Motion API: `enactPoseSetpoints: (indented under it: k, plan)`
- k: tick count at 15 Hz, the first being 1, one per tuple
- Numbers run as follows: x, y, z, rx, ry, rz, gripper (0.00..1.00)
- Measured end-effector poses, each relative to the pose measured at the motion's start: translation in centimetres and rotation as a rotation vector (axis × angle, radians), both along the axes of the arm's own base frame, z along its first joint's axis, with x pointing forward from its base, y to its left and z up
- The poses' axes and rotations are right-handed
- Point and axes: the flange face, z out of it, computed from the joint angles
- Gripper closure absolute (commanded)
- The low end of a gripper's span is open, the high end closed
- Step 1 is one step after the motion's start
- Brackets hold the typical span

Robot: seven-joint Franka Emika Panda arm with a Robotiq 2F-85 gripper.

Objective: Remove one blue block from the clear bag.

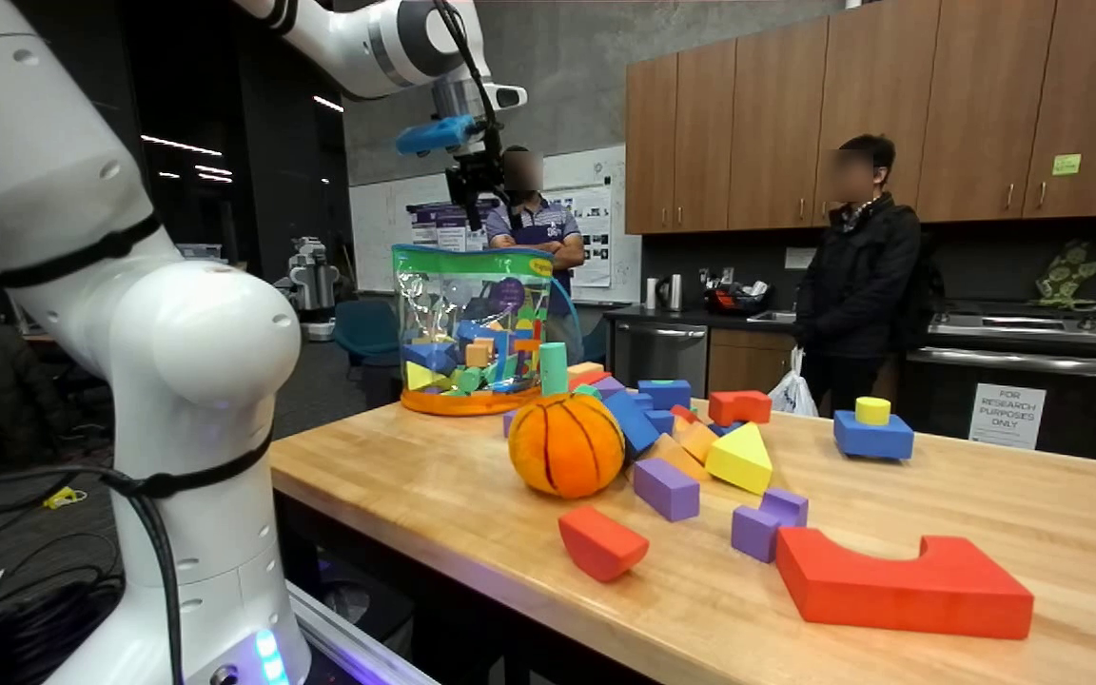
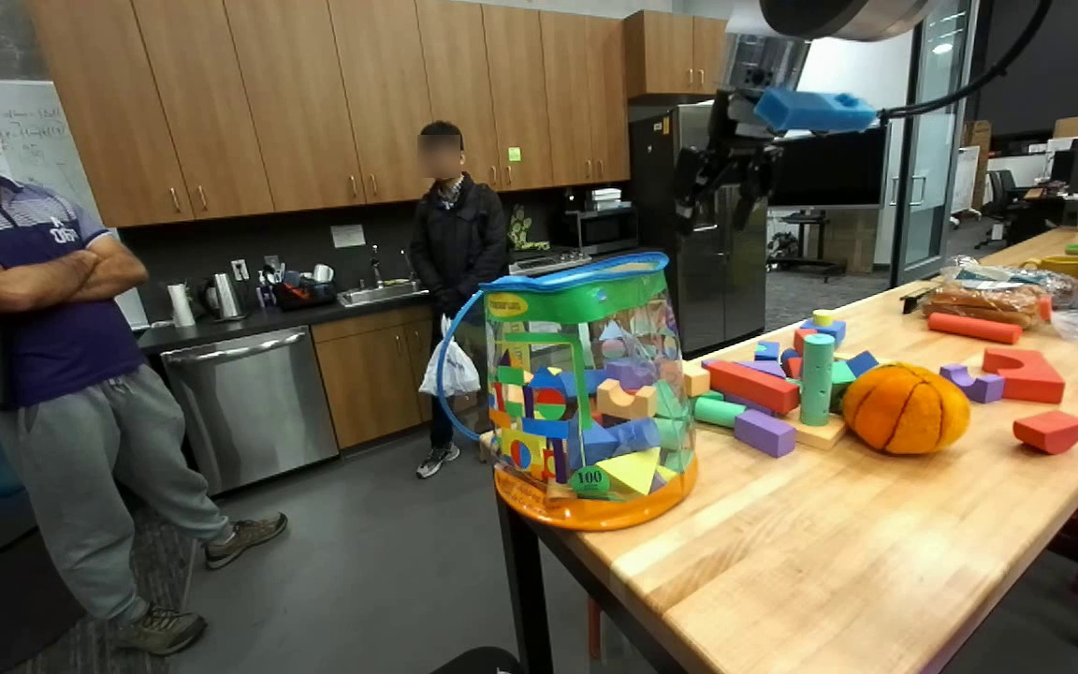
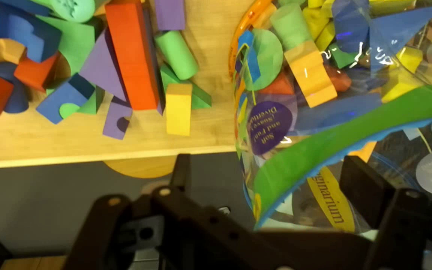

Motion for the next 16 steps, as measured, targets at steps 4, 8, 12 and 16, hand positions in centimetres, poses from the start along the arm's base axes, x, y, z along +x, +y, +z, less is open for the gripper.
enactPoseSetpoints:
  k: [4, 8, 12, 16]
  plan:
    - [1.1, 3.9, 2.3, -0.055, -0.077, 0.058, 0.0]
    - [2.7, 7.5, 3.3, -0.08, -0.141, 0.124, 0.0]
    - [4.1, 9.5, 2.3, -0.1, -0.131, 0.163, 0.0]
    - [4.4, 9.7, 2.1, -0.101, -0.126, 0.166, 0.0]
